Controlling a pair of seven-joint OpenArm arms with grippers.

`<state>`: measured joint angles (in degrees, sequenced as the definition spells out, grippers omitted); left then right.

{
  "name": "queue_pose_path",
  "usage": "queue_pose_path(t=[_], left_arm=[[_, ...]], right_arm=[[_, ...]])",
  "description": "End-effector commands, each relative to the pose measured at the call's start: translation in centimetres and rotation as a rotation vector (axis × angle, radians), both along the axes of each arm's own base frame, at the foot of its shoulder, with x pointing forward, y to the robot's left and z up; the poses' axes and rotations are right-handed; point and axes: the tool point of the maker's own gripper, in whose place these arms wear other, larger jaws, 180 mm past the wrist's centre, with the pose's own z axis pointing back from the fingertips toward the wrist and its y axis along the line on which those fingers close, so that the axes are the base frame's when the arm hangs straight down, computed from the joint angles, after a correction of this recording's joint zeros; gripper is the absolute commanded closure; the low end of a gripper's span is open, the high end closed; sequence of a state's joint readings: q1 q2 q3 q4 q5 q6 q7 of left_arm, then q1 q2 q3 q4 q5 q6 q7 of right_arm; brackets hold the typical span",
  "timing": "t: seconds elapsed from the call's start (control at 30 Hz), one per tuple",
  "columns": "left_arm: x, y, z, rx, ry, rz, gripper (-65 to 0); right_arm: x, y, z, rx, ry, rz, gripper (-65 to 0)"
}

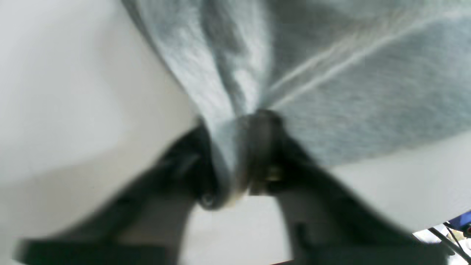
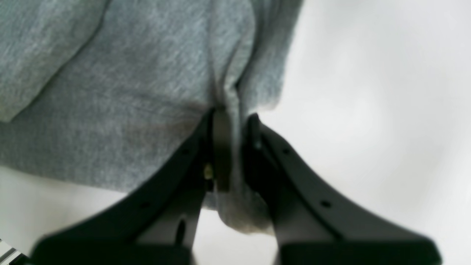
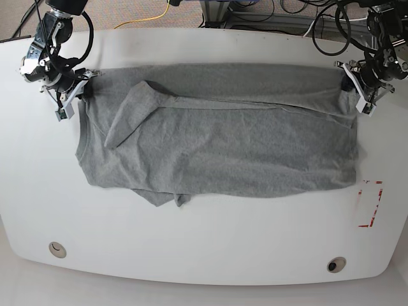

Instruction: Layout the t-shirt on the table in an organized manner, then fold the t-shirt properly

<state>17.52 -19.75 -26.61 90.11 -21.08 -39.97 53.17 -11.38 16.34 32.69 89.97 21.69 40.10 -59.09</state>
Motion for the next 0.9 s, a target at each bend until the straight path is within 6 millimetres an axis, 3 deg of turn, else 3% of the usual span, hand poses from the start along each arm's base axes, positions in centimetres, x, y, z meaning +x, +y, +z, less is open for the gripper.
queue_pose_path(t=[0.0,0.57,0.87], left_arm=[[-1.7,0.8,-0.7,0.048,0.075,-0.012,-2.4],[-5.2,0.7,1.8,0.154,0.093,-0.132,-4.2],[-5.7,1.7,2.2,0.188,0.113,-0.152,-4.2]], right_arm=[[-0.5,-0.8,0.0,-0.032,0.025,0.000,0.0],[-6.8,-0.4,0.1,-0.097,0.114,0.060,0.0],[-8.5,-0.1,0.9,-0.078,0.099,0.017,0.0]])
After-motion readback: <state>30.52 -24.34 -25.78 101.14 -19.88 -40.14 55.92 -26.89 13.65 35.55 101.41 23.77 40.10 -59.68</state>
